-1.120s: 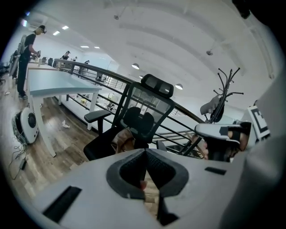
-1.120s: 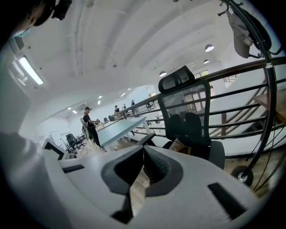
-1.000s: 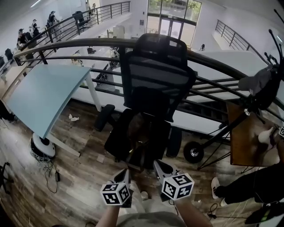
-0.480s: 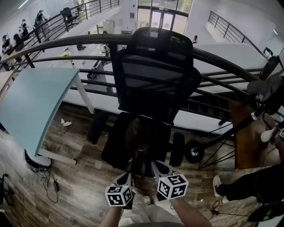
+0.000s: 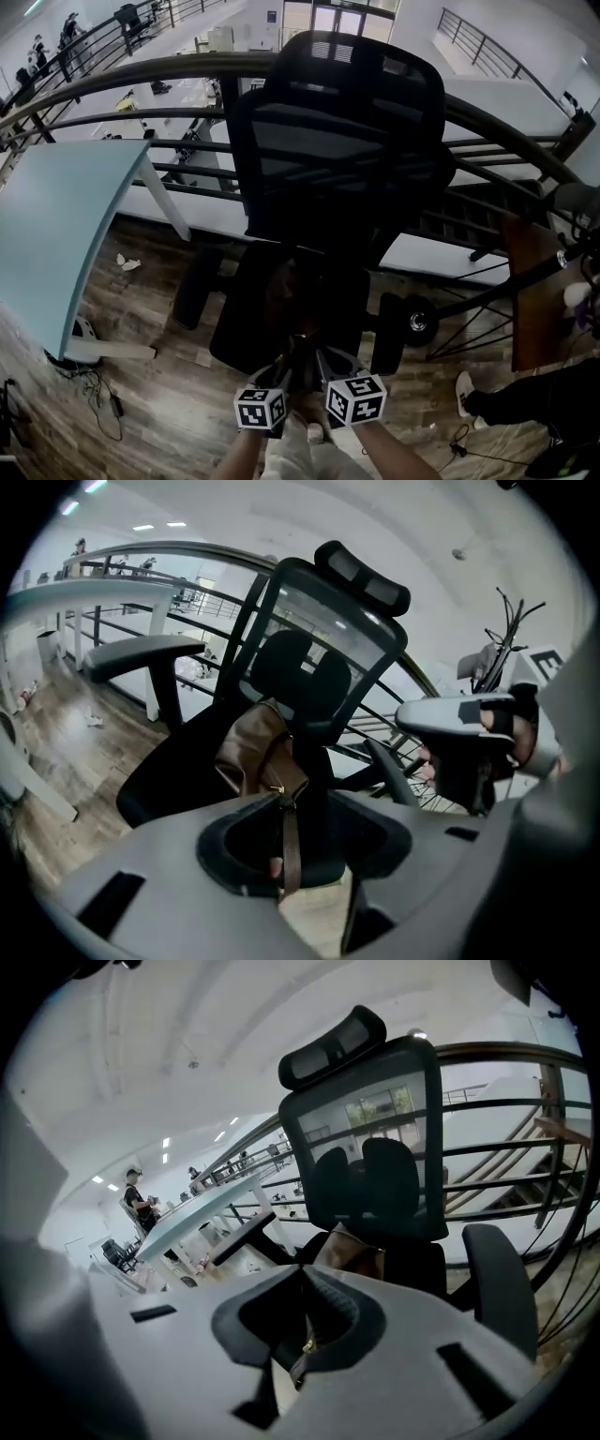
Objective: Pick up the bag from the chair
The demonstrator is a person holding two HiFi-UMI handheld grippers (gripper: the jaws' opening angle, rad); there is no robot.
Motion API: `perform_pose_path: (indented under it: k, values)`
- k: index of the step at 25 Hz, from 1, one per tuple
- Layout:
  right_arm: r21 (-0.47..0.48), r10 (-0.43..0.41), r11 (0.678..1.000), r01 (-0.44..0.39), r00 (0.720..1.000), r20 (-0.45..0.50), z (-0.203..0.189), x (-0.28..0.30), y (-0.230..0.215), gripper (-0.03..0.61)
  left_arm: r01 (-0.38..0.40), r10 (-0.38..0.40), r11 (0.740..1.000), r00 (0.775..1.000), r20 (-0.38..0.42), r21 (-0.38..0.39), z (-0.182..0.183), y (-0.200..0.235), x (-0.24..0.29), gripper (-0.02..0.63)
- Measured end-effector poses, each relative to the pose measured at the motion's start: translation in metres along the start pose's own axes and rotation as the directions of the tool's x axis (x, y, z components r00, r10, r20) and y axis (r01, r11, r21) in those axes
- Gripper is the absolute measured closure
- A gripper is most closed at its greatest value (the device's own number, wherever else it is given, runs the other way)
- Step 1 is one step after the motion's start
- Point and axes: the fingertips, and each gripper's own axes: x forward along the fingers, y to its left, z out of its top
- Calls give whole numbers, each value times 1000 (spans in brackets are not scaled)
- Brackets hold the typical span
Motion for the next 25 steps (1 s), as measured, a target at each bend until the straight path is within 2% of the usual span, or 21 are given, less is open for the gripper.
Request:
perform_pose_path:
  k: [4, 9, 13, 19, 21, 22, 23, 24, 25]
  values:
    - [-9, -7, 1000, 7, 999, -34, -21, 31, -10, 577, 11, -10, 1000, 999, -44, 25, -8, 25, 50, 387]
    - [45, -18, 999, 20, 999, -46, -34, 51, -26, 577, -3, 2, 1000, 999, -52, -6, -7, 58, 99, 323]
    - [81, -35, 996, 39, 998, -59, -43, 61, -41, 577, 0, -3, 998, 998, -57, -59, -2, 73, 132, 301]
    - [79, -51, 995, 57, 996, -75, -52, 72, -53, 577, -28, 21, 998, 993, -113, -61, -5, 92, 165, 304]
    - [89, -54, 994, 61, 996, -75, -52, 76, -54, 577, -34, 25, 997, 990, -139, -68, -8, 97, 171, 351]
    - [93, -54, 994, 61, 996, -75, -52, 77, -54, 577, -40, 29, 997, 988, -153, -66, -10, 99, 173, 417]
    - [94, -54, 994, 61, 996, -75, -52, 77, -54, 577, -44, 33, 997, 986, -165, -63, -11, 99, 174, 518]
    - [95, -53, 994, 60, 996, -75, -51, 78, -53, 577, -44, 33, 997, 985, -172, -60, -12, 97, 174, 570]
    - [94, -52, 994, 59, 996, -75, -51, 78, -52, 577, -42, 32, 998, 985, -171, -55, -10, 95, 172, 589]
